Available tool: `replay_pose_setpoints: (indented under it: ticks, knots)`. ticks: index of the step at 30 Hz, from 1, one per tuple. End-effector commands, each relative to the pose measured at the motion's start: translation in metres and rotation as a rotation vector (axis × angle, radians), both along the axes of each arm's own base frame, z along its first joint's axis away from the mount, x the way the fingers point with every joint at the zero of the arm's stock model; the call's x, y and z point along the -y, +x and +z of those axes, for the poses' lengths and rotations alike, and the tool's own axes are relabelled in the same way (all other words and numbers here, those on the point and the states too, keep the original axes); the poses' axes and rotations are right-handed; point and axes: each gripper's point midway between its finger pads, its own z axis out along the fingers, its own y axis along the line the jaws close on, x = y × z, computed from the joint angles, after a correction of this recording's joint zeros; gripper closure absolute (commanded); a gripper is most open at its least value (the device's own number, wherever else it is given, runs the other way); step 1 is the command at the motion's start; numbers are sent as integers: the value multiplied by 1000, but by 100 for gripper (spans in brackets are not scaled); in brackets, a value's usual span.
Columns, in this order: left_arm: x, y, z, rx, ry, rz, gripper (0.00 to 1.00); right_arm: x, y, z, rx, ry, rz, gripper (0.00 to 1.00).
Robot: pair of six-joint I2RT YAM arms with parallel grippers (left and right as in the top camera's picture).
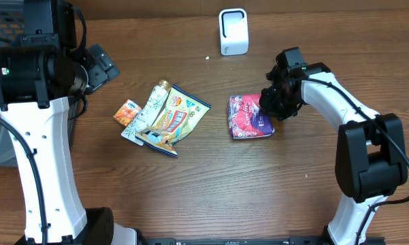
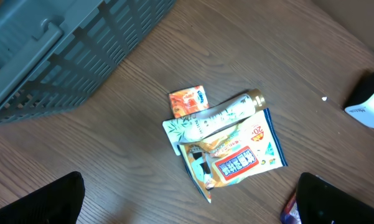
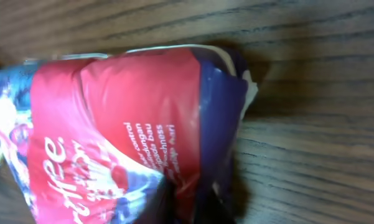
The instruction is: Scan the item barcode
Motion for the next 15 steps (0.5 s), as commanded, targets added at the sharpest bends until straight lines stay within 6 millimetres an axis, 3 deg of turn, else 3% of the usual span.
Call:
replay_pose_setpoints:
  ticks: [1,10,15]
  knots:
    - [1,1,-2,-11,5,-19,0,2,1,-14,-27,-6,-6,96]
    - [1,2,-2,-10,5,-20,0,2,65,46,130,150,-104,96]
    - [1,1,-2,-11,5,-19,0,-8,106,86,261,344,-159,96]
